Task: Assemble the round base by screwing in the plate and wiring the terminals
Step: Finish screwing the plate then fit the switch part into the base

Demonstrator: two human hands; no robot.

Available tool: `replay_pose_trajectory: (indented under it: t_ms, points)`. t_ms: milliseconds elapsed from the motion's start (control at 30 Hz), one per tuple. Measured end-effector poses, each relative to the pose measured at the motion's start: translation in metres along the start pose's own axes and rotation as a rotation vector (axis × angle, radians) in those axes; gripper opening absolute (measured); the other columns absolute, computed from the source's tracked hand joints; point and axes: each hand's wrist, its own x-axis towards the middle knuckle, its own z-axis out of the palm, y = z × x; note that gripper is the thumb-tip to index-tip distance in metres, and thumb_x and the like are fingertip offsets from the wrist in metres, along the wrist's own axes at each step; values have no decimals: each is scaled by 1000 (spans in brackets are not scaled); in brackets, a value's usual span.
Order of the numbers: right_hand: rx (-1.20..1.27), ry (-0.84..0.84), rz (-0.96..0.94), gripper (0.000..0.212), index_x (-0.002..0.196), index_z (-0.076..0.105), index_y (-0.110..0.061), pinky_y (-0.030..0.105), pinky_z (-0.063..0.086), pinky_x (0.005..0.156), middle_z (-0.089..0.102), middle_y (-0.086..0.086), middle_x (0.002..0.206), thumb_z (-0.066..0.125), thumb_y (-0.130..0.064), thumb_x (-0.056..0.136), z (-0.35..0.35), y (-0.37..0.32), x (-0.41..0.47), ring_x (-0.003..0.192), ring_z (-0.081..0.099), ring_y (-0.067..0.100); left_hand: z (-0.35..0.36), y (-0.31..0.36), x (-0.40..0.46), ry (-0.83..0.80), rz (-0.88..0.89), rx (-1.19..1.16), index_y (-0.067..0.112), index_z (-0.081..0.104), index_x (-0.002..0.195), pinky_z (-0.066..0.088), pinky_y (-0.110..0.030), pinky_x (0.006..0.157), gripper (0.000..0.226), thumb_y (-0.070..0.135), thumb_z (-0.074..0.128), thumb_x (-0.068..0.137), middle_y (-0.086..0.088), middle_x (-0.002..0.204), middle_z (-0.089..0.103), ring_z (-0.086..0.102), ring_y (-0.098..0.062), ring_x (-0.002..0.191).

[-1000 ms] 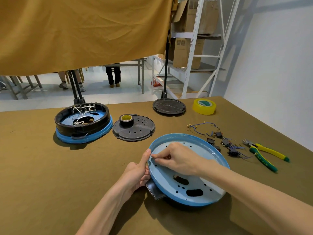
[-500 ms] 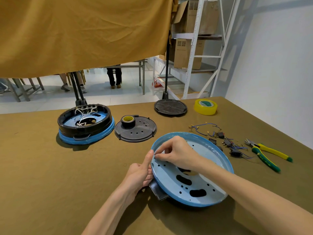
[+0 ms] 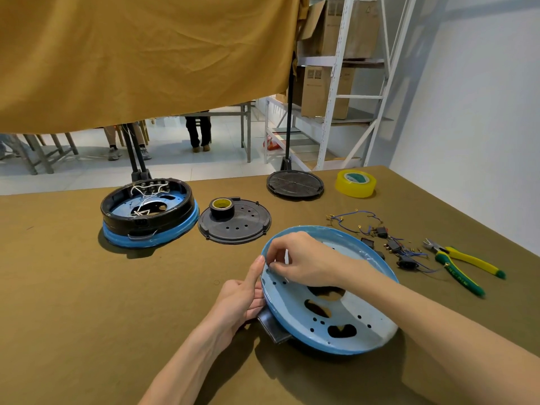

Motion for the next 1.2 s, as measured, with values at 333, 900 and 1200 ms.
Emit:
replay_pose_trajectory:
  t_ms: [333, 900, 1200]
  points:
    - [-273, -124, -56, 18, 97, 56, -30, 35, 41, 66, 57, -14, 85, 49, -47, 103, 2, -5, 9, 77, 54, 14, -1, 0, 4, -1, -14, 4, -2, 72, 111, 57, -45, 102, 95, 77, 71, 60, -19, 103, 78, 74, -33, 107]
    - [-192, -208, -53, 11, 97, 53, -31, 32, 40, 64, 59, -11, 83, 48, -38, 105, -1, -3, 9, 75, 57, 11, -2, -1, 9, 9, -27, 24, -2, 71, 108, 58, -44, 99, 100, 80, 71, 51, -16, 98, 79, 76, -30, 102]
    - [-161, -153, -29, 11, 101, 54, -31, 30, 36, 58, 59, -11, 77, 46, -38, 105, 1, 0, 7, 68, 55, 6, -3, -2, 10, -15, -20, 38, -1, 70, 111, 59, -41, 98, 100, 81, 70, 53, -15, 99, 80, 77, -27, 99]
